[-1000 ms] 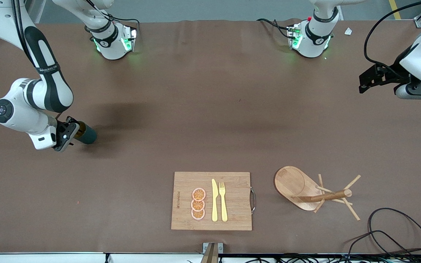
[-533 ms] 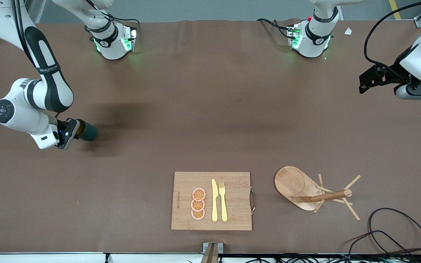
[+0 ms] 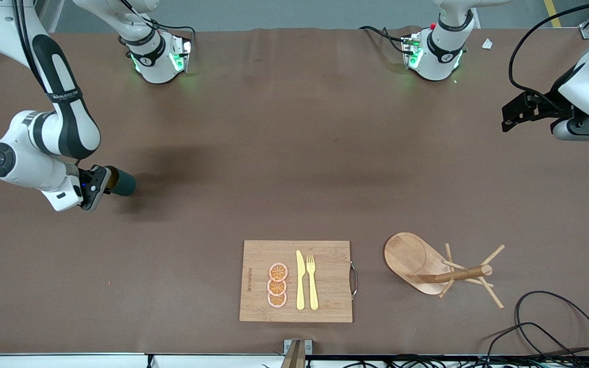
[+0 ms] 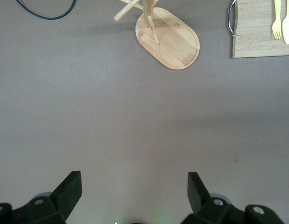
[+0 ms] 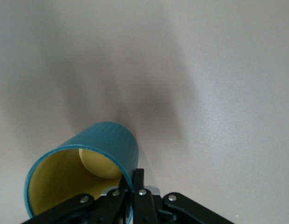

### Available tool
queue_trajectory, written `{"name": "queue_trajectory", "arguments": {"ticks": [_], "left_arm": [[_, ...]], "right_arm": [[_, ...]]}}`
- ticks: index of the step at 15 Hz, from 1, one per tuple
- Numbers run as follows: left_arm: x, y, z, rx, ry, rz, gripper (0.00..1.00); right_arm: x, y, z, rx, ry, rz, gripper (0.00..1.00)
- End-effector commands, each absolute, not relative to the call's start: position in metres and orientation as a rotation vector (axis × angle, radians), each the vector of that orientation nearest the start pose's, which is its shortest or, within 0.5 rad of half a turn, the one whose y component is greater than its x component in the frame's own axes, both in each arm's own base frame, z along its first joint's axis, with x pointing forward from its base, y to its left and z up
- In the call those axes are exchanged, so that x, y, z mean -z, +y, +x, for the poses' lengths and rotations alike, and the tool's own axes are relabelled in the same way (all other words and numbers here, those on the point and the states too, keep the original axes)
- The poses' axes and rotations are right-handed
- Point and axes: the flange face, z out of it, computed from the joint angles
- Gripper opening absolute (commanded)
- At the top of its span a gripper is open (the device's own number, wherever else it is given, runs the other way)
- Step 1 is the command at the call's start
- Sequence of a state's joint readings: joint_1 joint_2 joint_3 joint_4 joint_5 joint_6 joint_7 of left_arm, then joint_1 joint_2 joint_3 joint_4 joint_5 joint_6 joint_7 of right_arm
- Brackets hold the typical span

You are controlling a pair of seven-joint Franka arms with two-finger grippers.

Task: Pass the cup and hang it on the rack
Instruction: 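Close the right gripper on the teal mug's rim, then lift the mug with the right gripper while the left gripper approaches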

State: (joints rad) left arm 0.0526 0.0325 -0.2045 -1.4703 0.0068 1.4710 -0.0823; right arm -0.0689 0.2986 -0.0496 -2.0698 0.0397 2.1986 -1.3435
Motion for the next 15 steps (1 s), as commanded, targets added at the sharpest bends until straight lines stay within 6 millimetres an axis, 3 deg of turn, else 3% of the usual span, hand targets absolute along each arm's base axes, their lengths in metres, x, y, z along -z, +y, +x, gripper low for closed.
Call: {"name": "queue_trajectory", "arguments": {"ticks": [1, 4, 7, 11, 14, 15], "left_arm": [[-0.644, -0.084, 0.55, -0.034, 0.103, -3.123, 1.0], [-0.645, -0.085, 0.55, -0.034, 0.105, -3.124, 1.0], [-0.643, -0.088, 0.552, -0.029, 0.107, -3.133, 1.0], [-0.632, -0.102, 0.565, 0.013, 0.141, -3.147, 1.0], [-0.629, -0.117, 0.568, 0.041, 0.071, -3.153, 1.0], [-0.619, -0.126, 0.572, 0.024, 0.042, -3.157, 1.0]], "right_arm": [[-0.314, -0.05, 0.578, -0.202, -1.578, -2.537, 0.0], [-0.332, -0.024, 0.58, -0.216, -1.496, -2.596, 0.0], [-0.35, 0.023, 0.577, -0.229, -1.37, -2.688, 0.0], [-0.359, 0.098, 0.568, -0.239, -1.217, -2.78, 0.0], [-0.362, 0.172, 0.555, -0.22, -1.04, -2.815, 0.0], [-0.368, 0.199, 0.552, -0.195, -1.032, -2.825, 0.0]]}}
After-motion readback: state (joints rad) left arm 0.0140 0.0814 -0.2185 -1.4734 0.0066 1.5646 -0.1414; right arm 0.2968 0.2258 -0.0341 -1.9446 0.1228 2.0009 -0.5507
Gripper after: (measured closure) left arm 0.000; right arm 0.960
